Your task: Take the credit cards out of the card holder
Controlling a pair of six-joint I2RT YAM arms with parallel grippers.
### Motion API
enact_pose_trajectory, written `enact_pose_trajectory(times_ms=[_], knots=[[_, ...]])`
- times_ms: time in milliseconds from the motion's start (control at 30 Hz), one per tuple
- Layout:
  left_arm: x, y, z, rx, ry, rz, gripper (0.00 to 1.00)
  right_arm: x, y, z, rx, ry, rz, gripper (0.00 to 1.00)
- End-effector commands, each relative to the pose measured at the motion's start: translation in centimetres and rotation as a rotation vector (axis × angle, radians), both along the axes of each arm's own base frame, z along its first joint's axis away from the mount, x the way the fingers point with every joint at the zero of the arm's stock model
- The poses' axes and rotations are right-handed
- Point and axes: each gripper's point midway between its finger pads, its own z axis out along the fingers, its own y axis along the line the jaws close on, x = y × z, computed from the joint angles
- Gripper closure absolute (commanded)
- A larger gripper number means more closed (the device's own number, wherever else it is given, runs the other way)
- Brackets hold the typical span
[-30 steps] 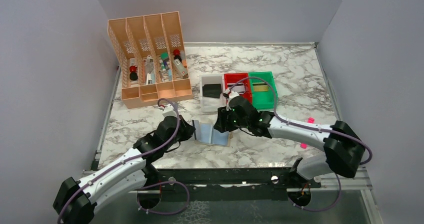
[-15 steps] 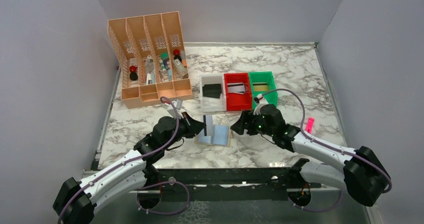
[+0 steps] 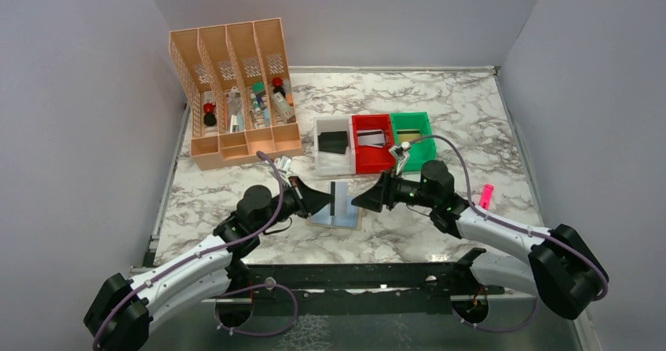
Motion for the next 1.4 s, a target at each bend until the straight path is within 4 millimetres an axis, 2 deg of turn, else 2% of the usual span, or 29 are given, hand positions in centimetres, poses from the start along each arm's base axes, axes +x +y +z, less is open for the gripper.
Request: enact_pose_trajectory(times_ms=[0, 167, 300, 433, 567, 867, 967, 1033, 1100, 1367], knots=[[-0.4, -0.7, 2.5, -0.069, -0.063, -0.052, 1.00, -1.3, 1.2, 1.9, 0.100, 0.006, 0.131, 0.31], [-0.1, -1.1, 3.2, -0.080, -0.098, -0.059, 1.00, -1.0, 1.4, 1.5, 0.100, 0.035, 0.124, 0.27], [0.3, -1.3, 2.5, -0.073, -0.085, -0.052, 1.00, -0.9, 1.5, 1.5, 0.106, 0.032, 0.121, 0.25], [0.1, -1.9, 2.8, -0.096, -0.084, -0.083, 1.00, -0.7, 1.5, 1.4, 0.105, 0.032, 0.112, 0.25], [0.1, -1.6, 2.8, -0.113, -0.086, -0.071, 1.00, -0.6, 1.3, 1.0, 0.103, 0.042, 0.085, 0.25], [-0.5, -1.8, 3.1, -0.142, -0.086, -0.110, 1.00, -0.8, 1.8, 2.2, 0.163, 0.035, 0.123, 0.29], [-0.7, -1.9, 3.5, -0.155, -0.088, -0.125, 1.00, -0.6, 2.1, 2.4, 0.188, 0.046, 0.123, 0.39], [-0.9, -2.0, 3.7, -0.167, -0.091, -0.136, 1.00, -0.5, 2.2, 2.6, 0.200, 0.046, 0.125, 0.50], [-1.1, -2.0, 3.9, -0.176, -0.090, -0.143, 1.00, -0.5, 2.3, 2.9, 0.210, 0.046, 0.134, 0.57], [-1.2, -1.9, 3.5, -0.181, -0.077, -0.141, 1.00, -1.8, 2.2, 4.0, 0.247, 0.039, 0.192, 0.78]])
